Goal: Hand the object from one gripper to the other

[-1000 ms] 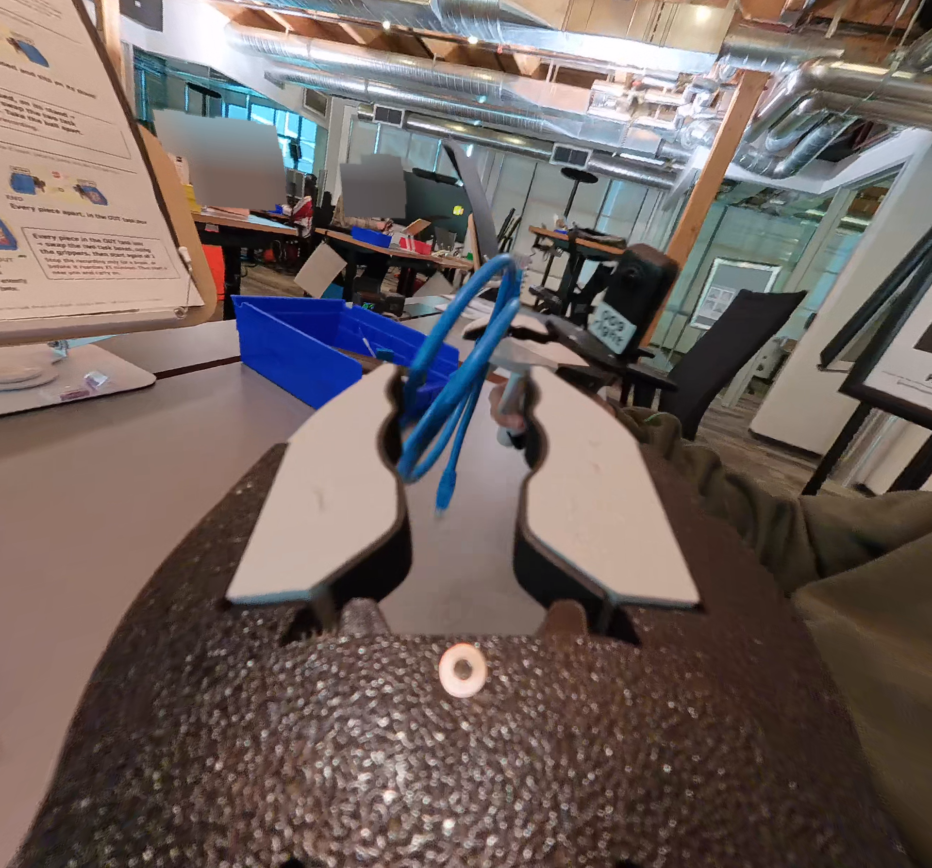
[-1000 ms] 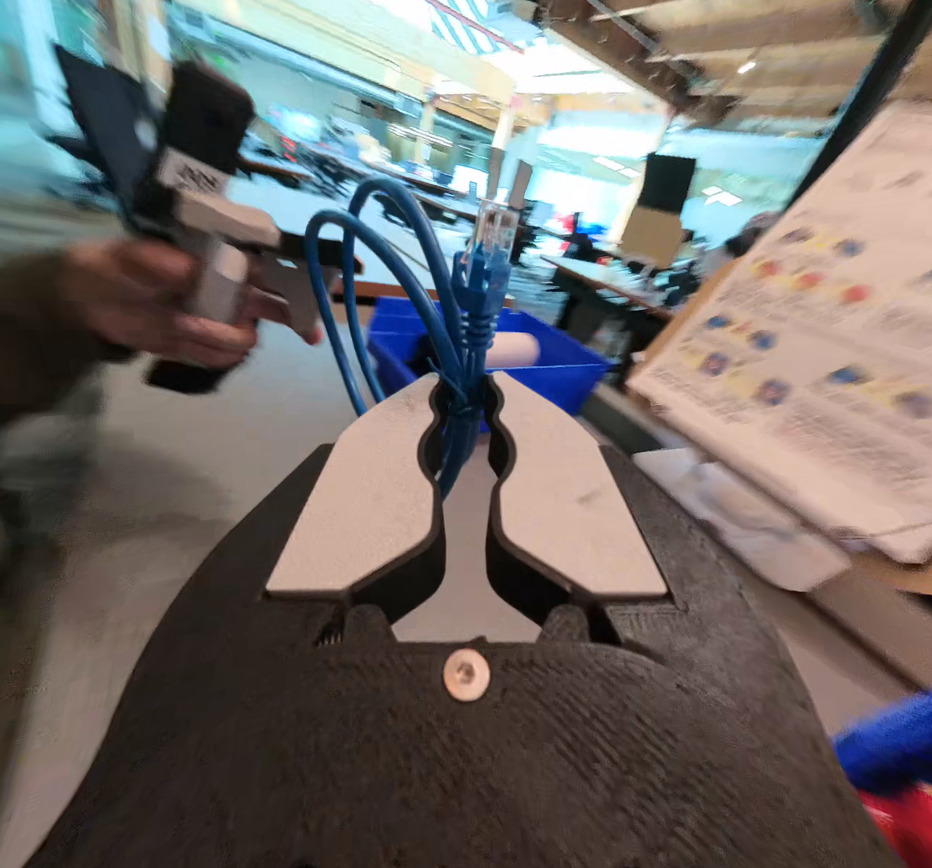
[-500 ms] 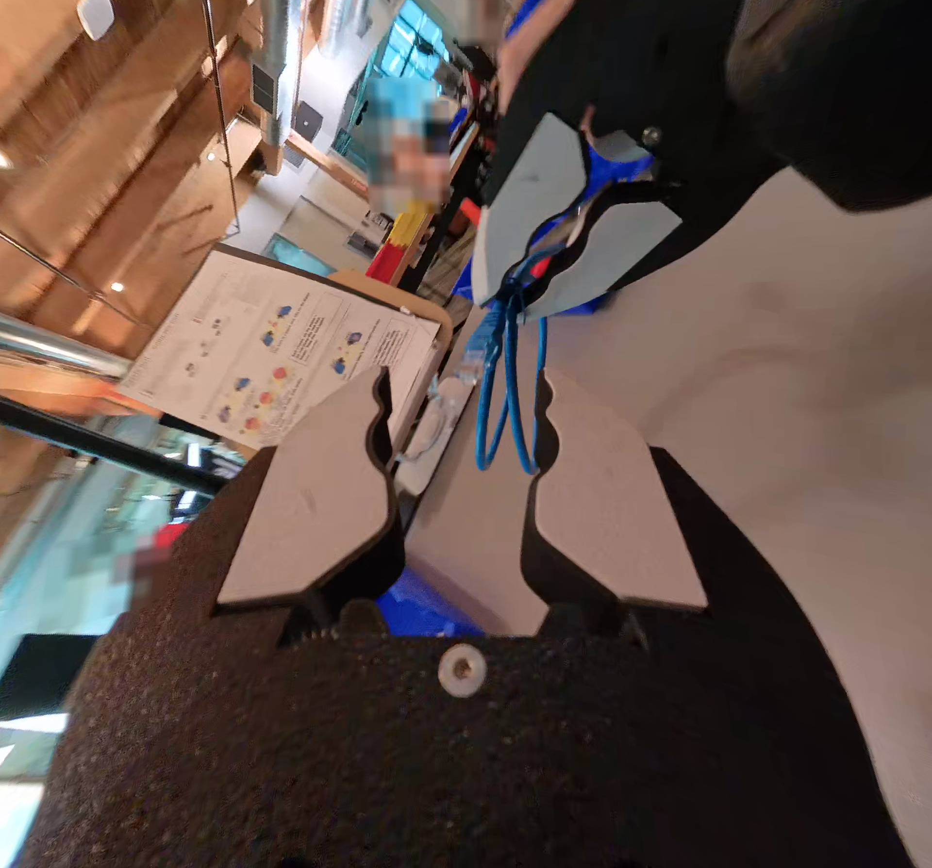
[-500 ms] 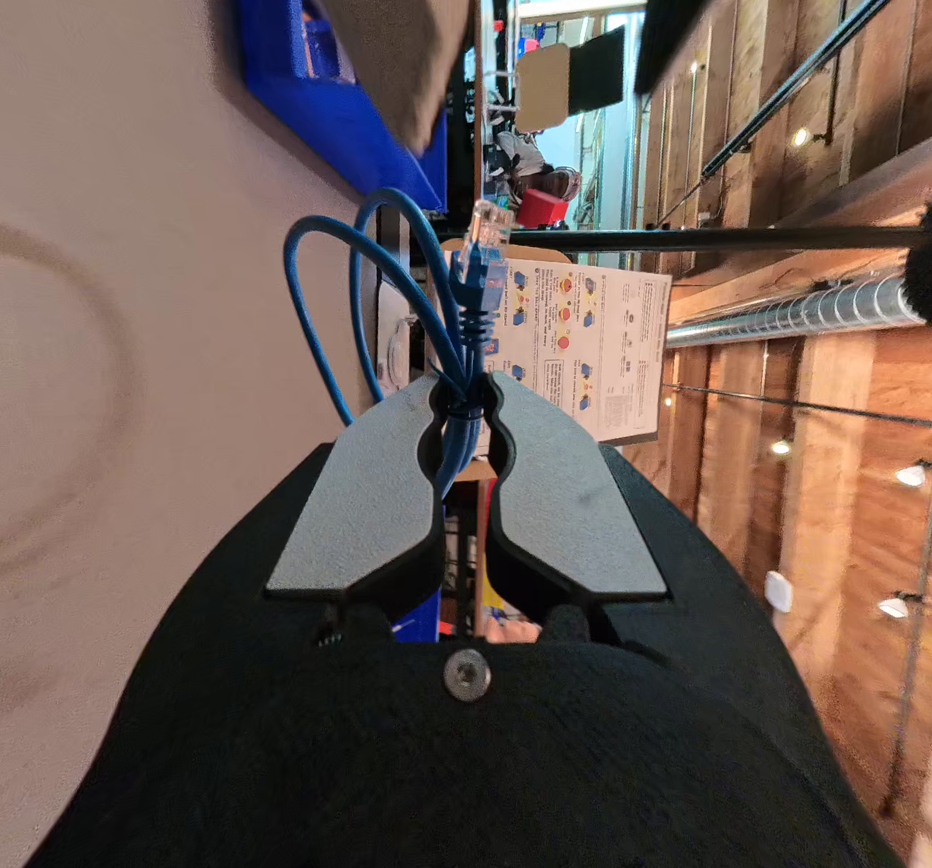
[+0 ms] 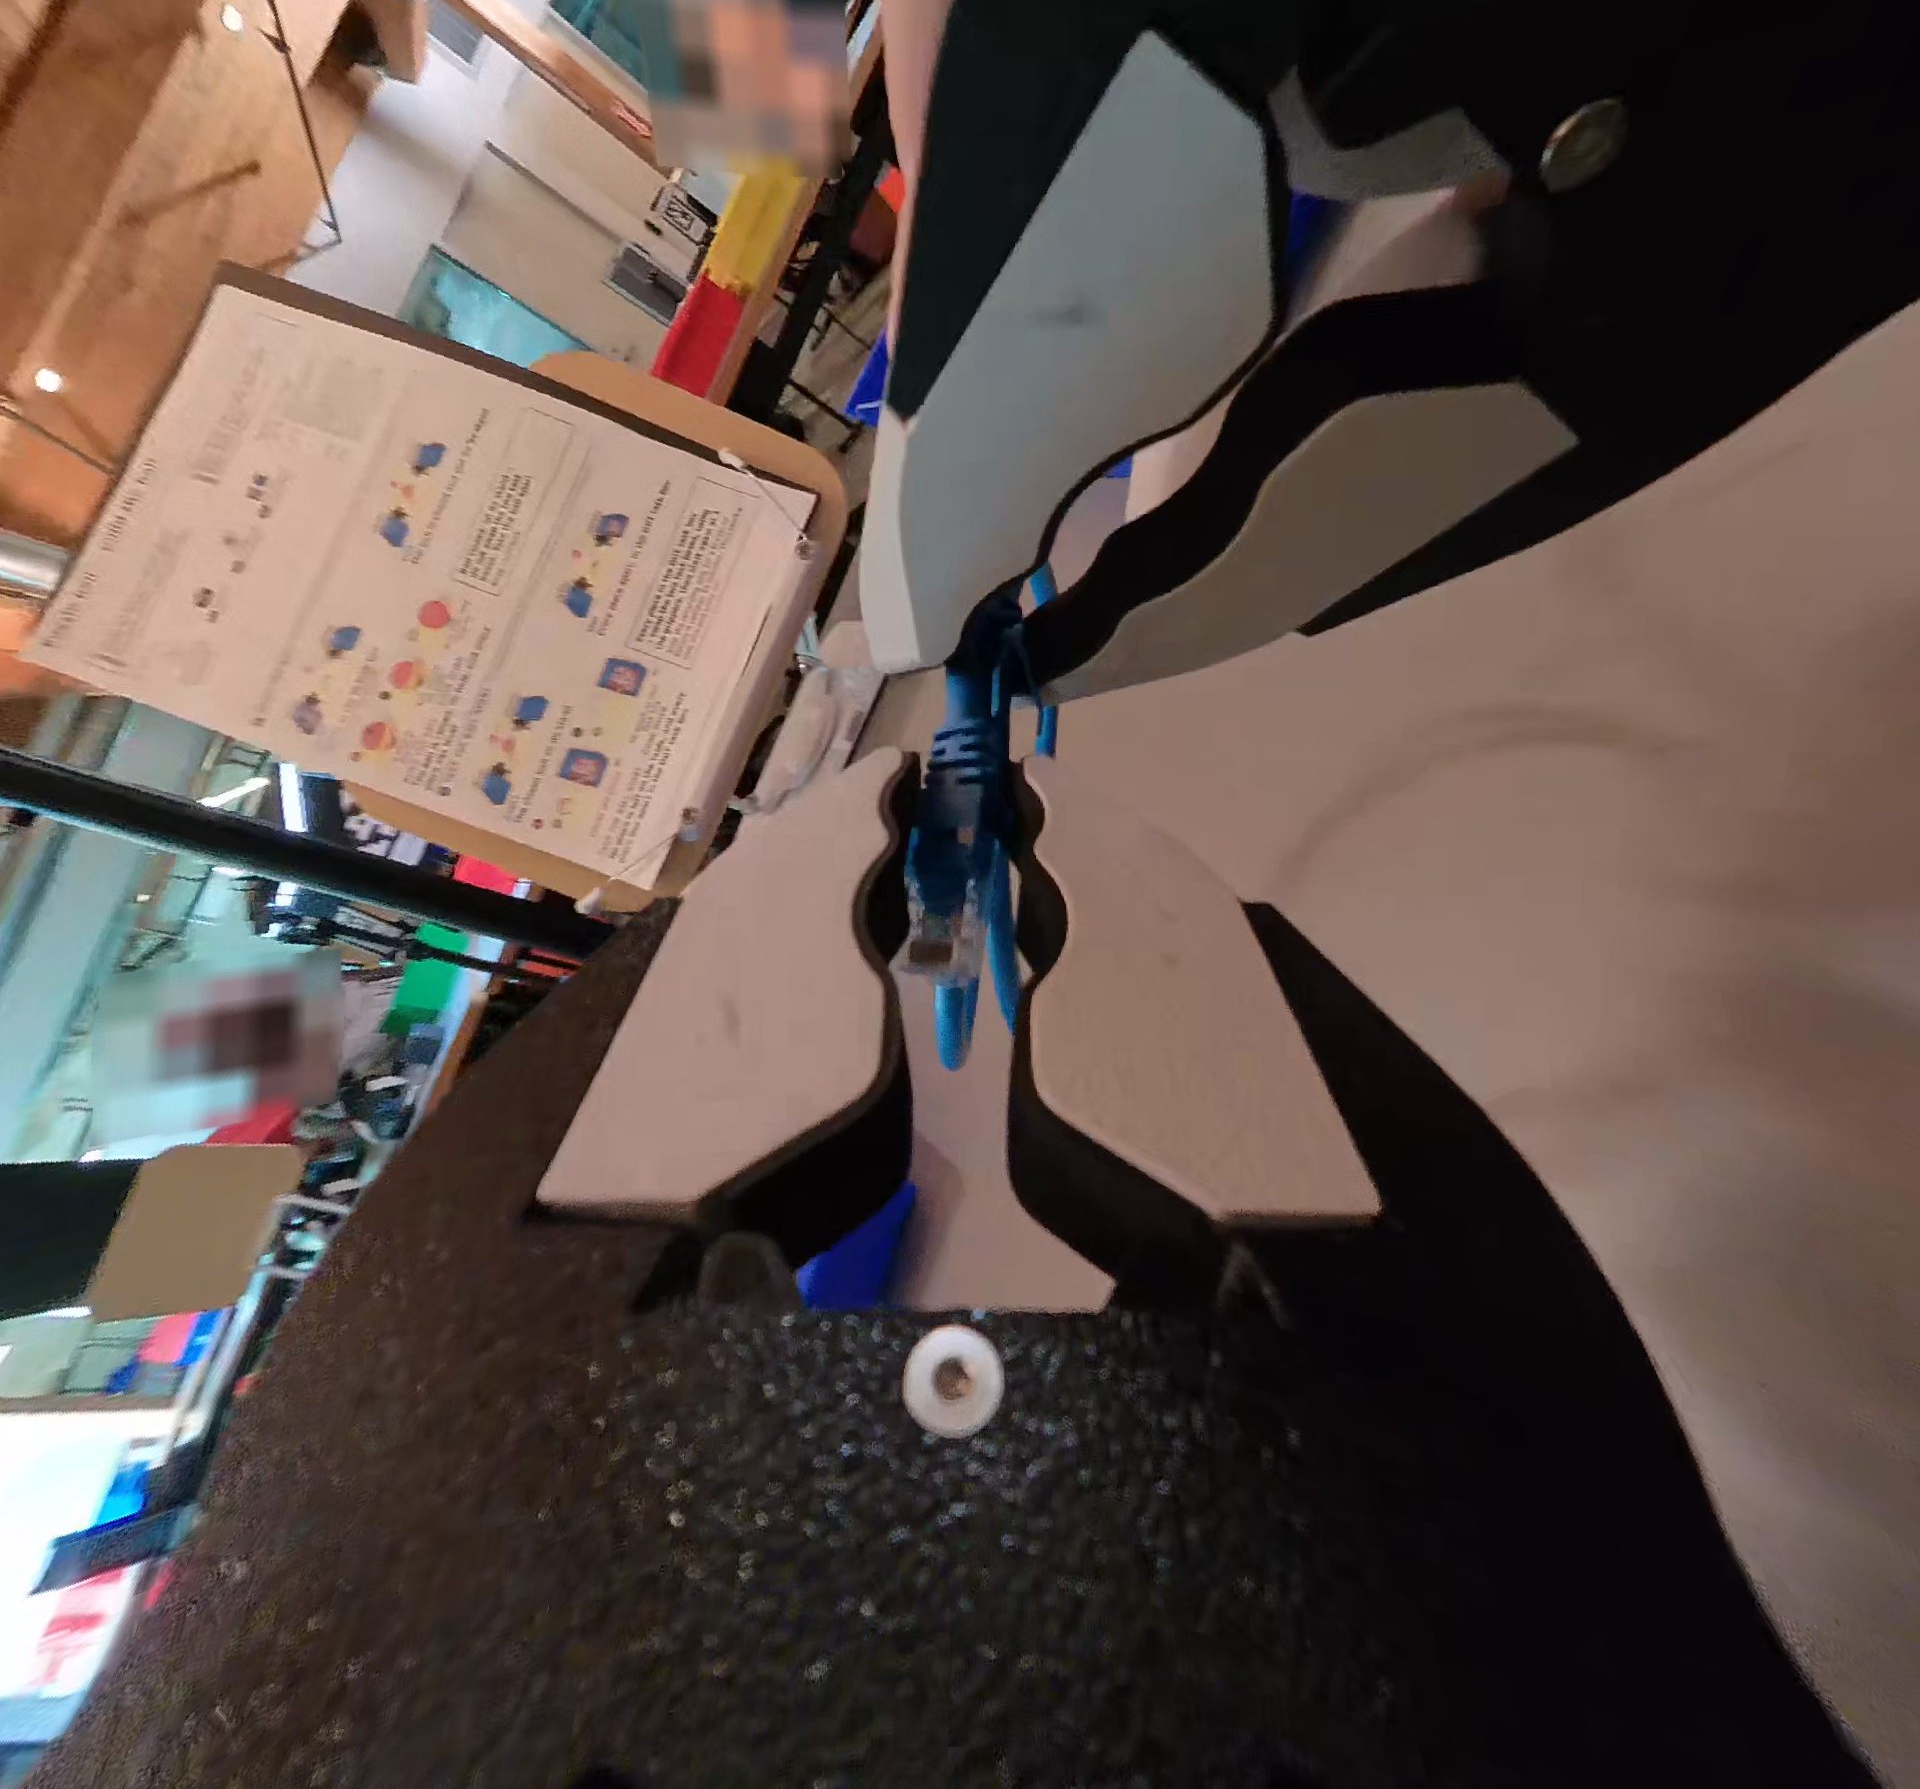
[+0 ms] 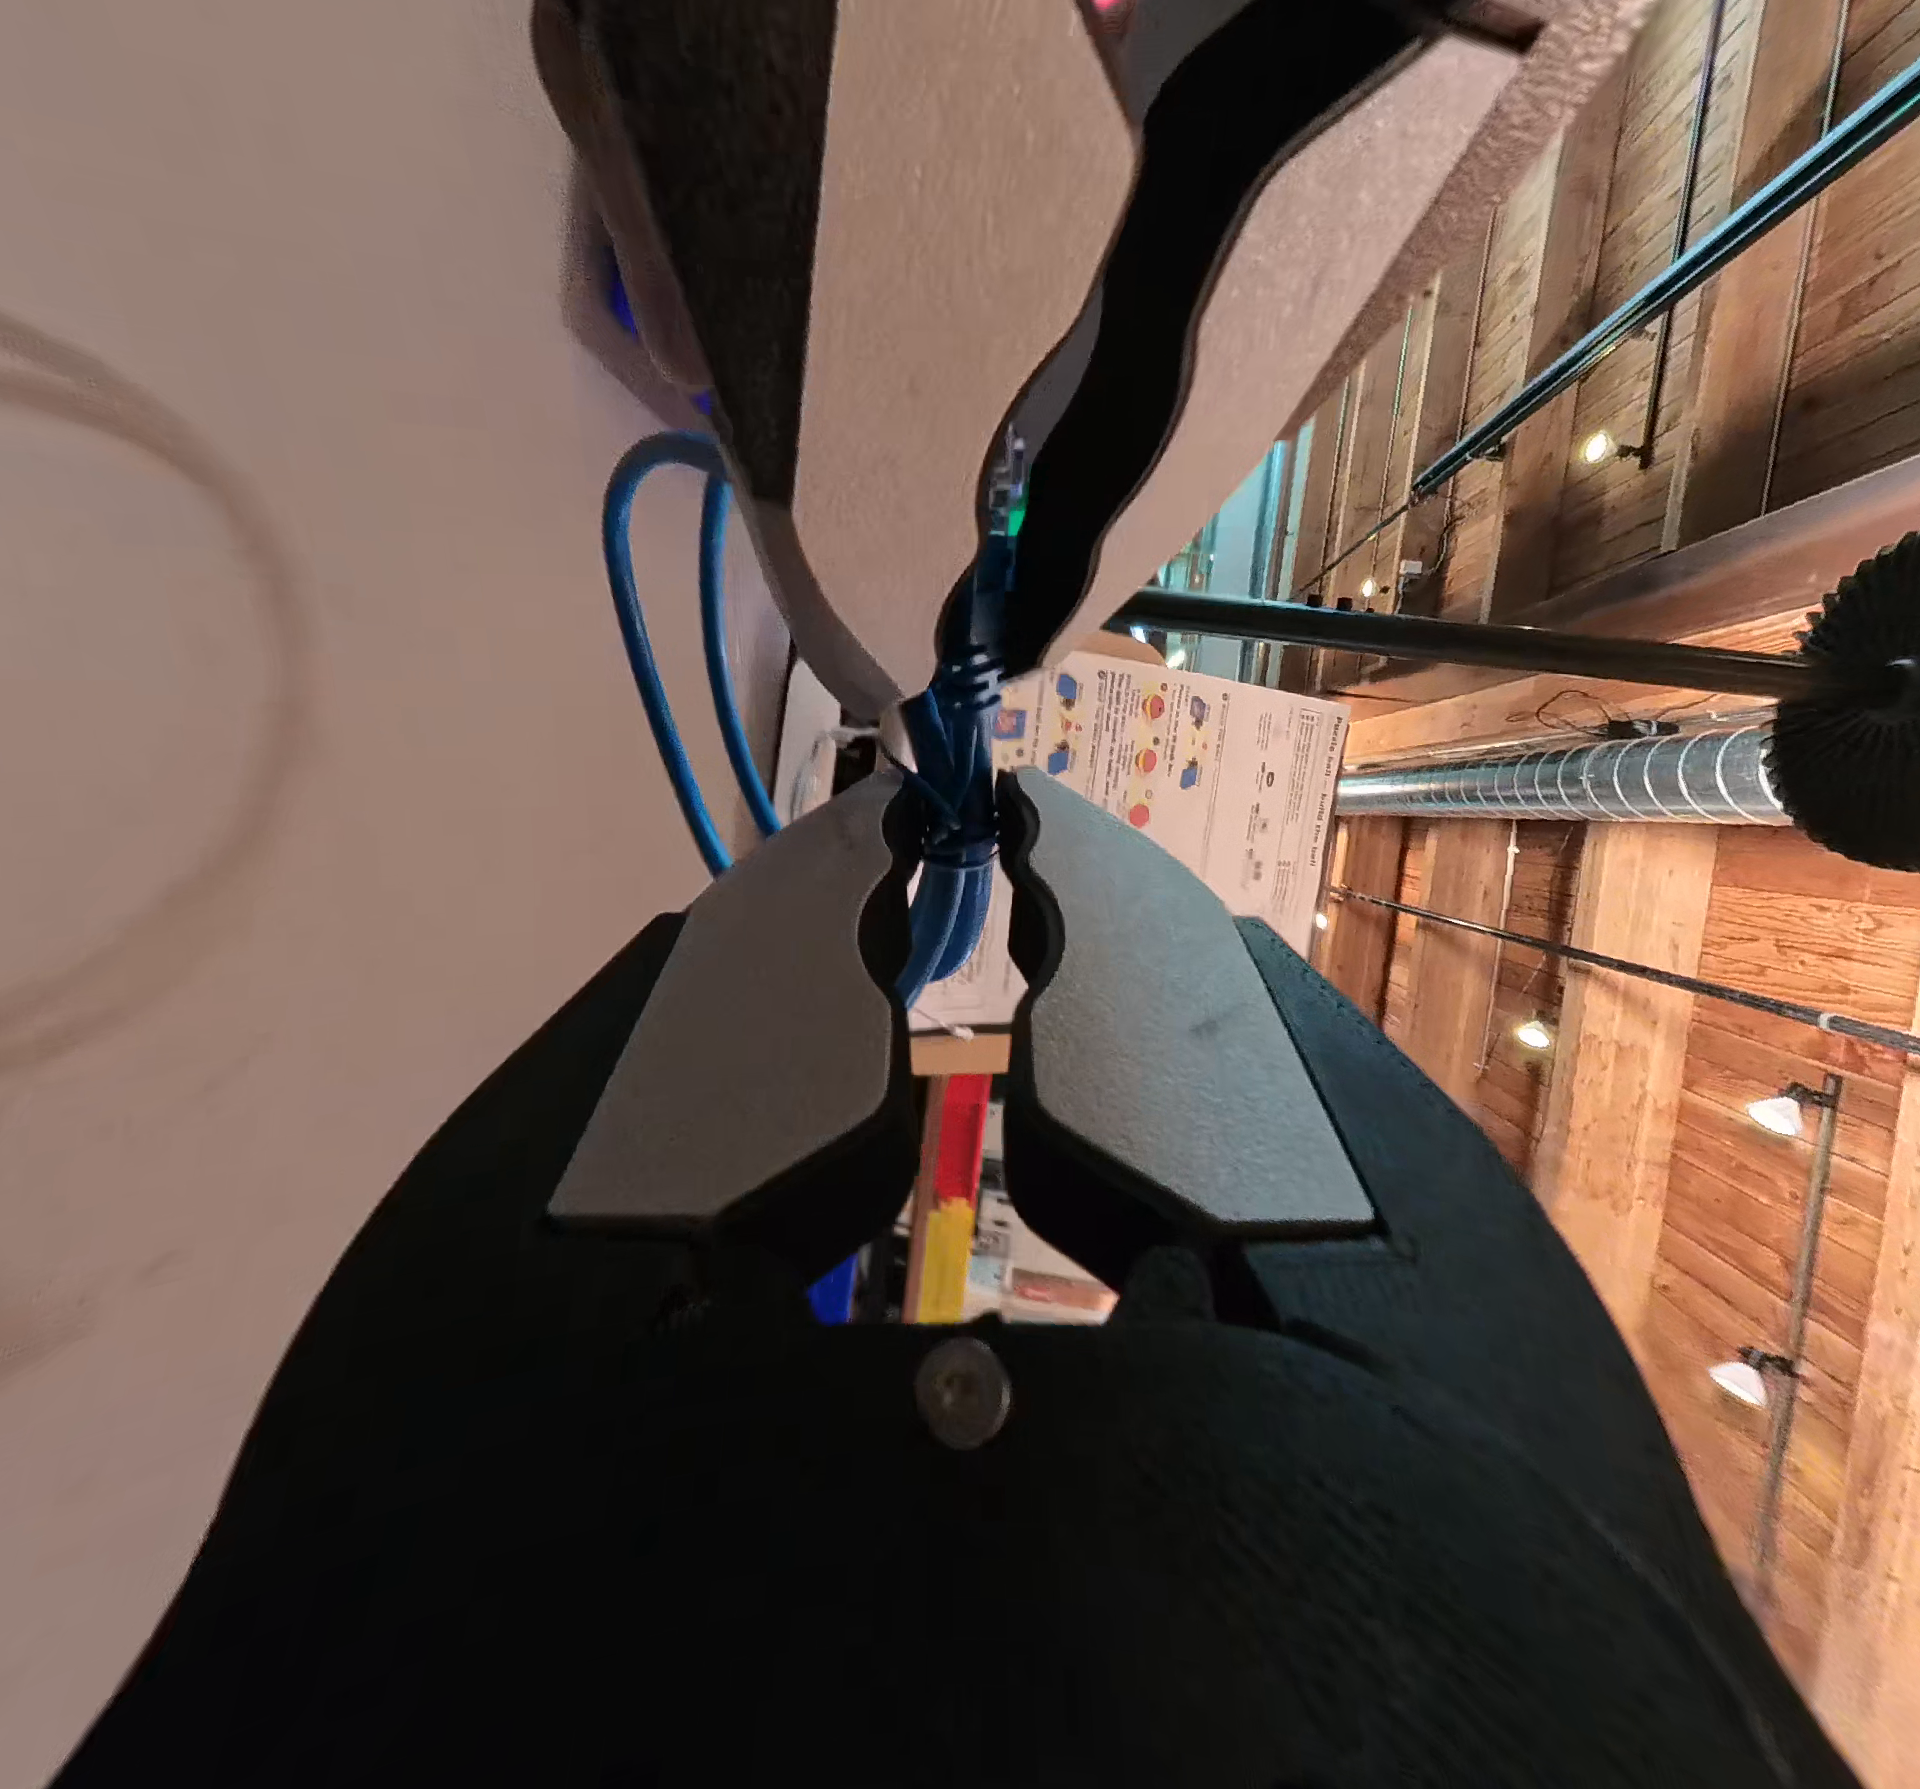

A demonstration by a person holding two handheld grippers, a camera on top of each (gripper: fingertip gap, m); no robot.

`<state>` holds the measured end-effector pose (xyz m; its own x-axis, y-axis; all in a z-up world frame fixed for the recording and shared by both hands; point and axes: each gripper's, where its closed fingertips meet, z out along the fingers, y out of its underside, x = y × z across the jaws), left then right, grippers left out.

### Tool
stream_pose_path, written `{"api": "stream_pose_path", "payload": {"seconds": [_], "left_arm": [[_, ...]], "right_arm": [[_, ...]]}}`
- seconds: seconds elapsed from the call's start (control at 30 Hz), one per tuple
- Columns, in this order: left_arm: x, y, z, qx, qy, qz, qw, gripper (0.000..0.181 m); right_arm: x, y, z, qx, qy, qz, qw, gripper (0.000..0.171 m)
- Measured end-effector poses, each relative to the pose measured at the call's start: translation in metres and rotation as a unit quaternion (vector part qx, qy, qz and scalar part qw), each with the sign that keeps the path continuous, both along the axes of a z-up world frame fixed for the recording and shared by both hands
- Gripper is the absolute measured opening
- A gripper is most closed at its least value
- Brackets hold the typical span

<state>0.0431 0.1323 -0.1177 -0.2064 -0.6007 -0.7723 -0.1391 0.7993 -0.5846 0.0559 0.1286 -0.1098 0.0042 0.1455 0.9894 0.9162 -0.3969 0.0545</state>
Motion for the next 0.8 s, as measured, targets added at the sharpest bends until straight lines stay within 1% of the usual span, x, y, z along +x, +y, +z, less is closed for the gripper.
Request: {"api": "stream_pose_path", "payload": {"seconds": [0.07, 0.1, 0.17, 0.27, 0.3, 0.37, 0.47, 0.53, 0.57, 0.63, 0.7, 0.8], "left_arm": [[0.001, 0.002, 0.0, -0.028, -0.002, -0.003, 1.0, 0.015], [0.002, 0.005, 0.0, -0.045, -0.004, 0.0, 0.999, 0.015], [0.003, 0.013, 0.0, -0.085, -0.003, 0.004, 0.996, 0.014], [0.003, 0.025, 0.007, -0.197, -0.011, 0.001, 0.98, 0.014], [0.002, 0.029, 0.01, -0.246, -0.01, -0.002, 0.969, 0.014], [-0.001, 0.04, 0.019, -0.337, -0.02, 0.009, 0.941, 0.014], [-0.005, 0.052, 0.032, -0.452, -0.043, 0.013, 0.891, 0.013], [-0.007, 0.052, 0.036, -0.503, -0.046, 0.001, 0.863, 0.013], [-0.008, 0.047, 0.038, -0.517, -0.039, -0.018, 0.855, 0.013], [-0.01, 0.036, 0.041, -0.533, -0.021, -0.048, 0.844, 0.013], [-0.012, 0.025, 0.042, -0.519, -0.002, -0.062, 0.853, 0.013], [-0.015, 0.012, 0.042, -0.49, 0.012, -0.06, 0.87, 0.013]], "right_arm": [[-0.001, 0.0, 0.001, 0.013, 0.031, 0.013, 0.999, 0.015], [0.0, -0.001, 0.005, 0.022, 0.048, 0.017, 0.998, 0.02], [0.003, -0.005, 0.015, 0.051, 0.096, 0.024, 0.994, 0.039], [0.012, -0.015, 0.035, 0.105, 0.2, 0.039, 0.973, 0.05], [0.018, -0.019, 0.043, 0.13, 0.233, 0.04, 0.963, 0.05], [0.036, -0.027, 0.055, 0.178, 0.287, 0.013, 0.941, 0.048], [0.046, -0.029, 0.051, 0.197, 0.348, -0.026, 0.916, 0.044], [0.037, -0.021, 0.049, 0.204, 0.358, -0.018, 0.911, 0.042], [0.033, -0.018, 0.049, 0.21, 0.348, -0.013, 0.913, 0.041], [0.03, -0.013, 0.048, 0.207, 0.301, -0.011, 0.931, 0.044], [0.036, -0.012, 0.046, 0.212, 0.267, -0.018, 0.94, 0.046], [0.024, -0.007, 0.041, 0.2, 0.284, 0.048, 0.936, 0.036]]}}
